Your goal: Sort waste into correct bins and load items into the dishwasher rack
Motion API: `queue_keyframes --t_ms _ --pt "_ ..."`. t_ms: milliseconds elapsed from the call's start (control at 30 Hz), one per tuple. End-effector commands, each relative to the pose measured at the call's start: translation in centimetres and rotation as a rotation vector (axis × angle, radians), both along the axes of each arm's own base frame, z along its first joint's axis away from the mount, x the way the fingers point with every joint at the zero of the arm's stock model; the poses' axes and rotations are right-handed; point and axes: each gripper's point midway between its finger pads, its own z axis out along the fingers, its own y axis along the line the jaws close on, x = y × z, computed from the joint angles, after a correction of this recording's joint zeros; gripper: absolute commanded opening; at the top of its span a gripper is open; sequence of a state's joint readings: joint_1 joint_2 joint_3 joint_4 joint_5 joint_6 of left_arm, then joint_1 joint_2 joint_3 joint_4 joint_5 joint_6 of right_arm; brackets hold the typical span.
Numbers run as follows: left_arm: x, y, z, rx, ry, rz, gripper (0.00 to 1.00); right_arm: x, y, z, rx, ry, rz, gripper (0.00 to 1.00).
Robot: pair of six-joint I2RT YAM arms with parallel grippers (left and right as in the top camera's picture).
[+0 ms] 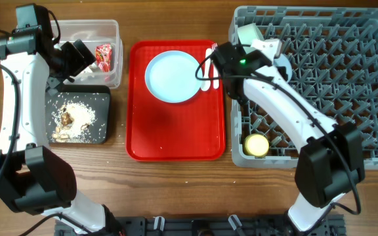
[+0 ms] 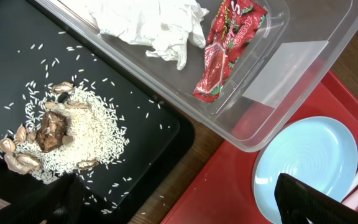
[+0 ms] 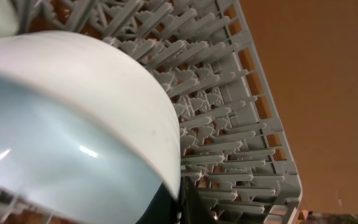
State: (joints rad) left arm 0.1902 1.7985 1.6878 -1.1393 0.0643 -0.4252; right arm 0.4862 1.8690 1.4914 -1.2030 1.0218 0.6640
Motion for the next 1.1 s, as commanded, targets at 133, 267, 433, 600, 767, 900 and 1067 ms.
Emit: queue_keyframes --t_ms 133,267,433,600,767,900,1067 --pt "0.2 0.2 1.1 0.012 -0.030 0.012 1.00 -0.4 1.7 -1.4 -0.019 0.049 0.053 0.04" --pt "0.2 0.2 1.1 0.012 -0.030 0.012 1.00 -0.7 2.8 -1.6 -0.007 0.057 0.079 0.04" --pt "0.2 0.2 1.1 0.012 -0.030 0.012 1.00 -1.2 4.2 -2.4 0.046 0.087 0.102 0.16" --pt "0.2 0.2 1.1 0.012 -0.030 0.012 1.00 -1.9 5.6 -3.6 0.111 0.154 0.136 0.27" --pt "0.2 0.2 1.1 0.012 -0.030 0.012 1.00 -2.2 6.2 -4.1 0.145 0.193 0.156 0.35" --pt "0.2 0.2 1.1 0.012 -0.030 0.012 1.00 -2.0 6.9 -4.0 0.194 0.198 0.173 0.49" --pt "0.2 0.2 1.1 0.012 -0.030 0.012 1.00 -1.2 8.5 -2.7 0.255 0.208 0.239 0.63"
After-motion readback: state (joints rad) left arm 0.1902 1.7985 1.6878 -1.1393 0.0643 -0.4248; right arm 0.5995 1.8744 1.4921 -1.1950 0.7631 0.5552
